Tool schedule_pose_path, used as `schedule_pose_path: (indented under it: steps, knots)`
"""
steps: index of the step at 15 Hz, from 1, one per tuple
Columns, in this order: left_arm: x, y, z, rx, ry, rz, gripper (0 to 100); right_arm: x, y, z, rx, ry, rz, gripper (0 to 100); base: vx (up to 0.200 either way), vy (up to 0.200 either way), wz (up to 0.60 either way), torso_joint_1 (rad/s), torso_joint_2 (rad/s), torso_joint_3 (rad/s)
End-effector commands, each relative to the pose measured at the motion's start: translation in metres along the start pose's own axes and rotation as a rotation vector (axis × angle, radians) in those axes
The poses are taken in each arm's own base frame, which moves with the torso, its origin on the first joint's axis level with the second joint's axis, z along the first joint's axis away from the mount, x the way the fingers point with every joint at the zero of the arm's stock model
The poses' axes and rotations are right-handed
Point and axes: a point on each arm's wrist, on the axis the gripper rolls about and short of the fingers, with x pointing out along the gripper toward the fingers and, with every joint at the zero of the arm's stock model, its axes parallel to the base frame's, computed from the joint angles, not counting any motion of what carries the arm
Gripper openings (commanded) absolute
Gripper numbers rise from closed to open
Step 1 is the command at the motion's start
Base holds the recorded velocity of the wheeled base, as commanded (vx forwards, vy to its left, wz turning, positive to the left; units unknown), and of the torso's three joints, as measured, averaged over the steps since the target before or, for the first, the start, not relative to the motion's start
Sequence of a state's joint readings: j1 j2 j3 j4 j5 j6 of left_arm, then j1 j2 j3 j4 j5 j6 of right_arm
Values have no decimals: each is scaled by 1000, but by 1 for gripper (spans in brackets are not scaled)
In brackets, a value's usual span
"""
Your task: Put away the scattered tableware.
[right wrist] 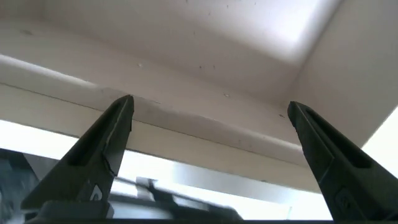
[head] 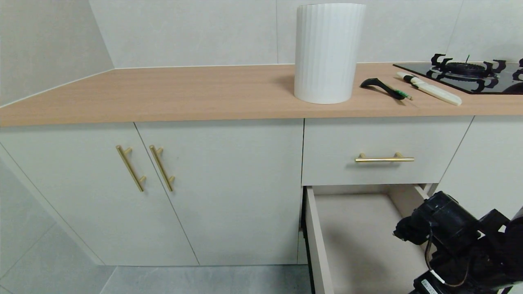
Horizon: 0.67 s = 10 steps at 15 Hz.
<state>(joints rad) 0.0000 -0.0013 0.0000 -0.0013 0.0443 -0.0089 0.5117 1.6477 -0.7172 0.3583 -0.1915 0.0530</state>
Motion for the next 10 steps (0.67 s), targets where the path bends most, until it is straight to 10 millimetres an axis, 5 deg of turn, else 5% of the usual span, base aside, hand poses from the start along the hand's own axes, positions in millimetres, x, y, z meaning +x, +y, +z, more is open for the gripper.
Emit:
schedule_pose_path:
  steps: [1, 5, 10]
  knots:
    - [0, 0, 0, 0, 1, 0, 100, -1, 1, 2, 3, -16, 2, 100, 0, 0, 0, 0, 0, 0]
    - [0, 0, 0, 0, 1, 0, 100, -27, -5, 24, 185, -204, 23, 100, 0, 0, 0, 0, 0, 0]
    - [0, 0, 0, 0, 1, 2, 100, -70, -21, 23, 303, -488, 42, 100, 0, 0, 0, 0, 0, 0]
